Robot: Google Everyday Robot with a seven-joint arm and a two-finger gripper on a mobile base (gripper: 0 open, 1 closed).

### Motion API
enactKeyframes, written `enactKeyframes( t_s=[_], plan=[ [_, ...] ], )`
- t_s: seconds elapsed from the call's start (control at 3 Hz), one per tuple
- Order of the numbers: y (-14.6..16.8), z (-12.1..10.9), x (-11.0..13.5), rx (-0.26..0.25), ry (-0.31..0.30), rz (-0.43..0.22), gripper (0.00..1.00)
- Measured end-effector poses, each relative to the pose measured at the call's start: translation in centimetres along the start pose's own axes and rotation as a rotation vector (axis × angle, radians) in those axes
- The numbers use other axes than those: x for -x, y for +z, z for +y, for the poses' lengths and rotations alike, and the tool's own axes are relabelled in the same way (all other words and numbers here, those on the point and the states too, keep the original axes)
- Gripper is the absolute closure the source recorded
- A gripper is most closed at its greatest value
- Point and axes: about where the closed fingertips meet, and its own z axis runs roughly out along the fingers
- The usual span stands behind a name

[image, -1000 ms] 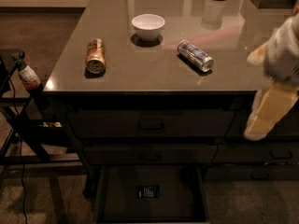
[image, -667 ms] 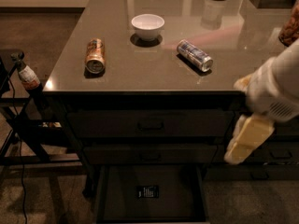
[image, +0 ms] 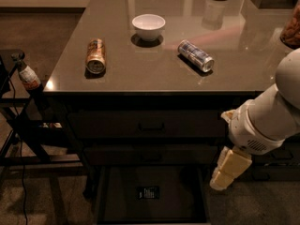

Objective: Pick rxbar blueberry from bottom drawer and place on counter

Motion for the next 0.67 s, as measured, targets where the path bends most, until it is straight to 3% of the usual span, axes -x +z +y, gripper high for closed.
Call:
enactKeyframes(
  t_s=[0.33, 0.67],
  plan=[
    [3.7, -0.2, -1.3, 0.020, 0.026, -0.046, 0.00],
    [9.8, -1.1, -3.5, 0.033, 0.036, -0.102, 0.00]
  ],
)
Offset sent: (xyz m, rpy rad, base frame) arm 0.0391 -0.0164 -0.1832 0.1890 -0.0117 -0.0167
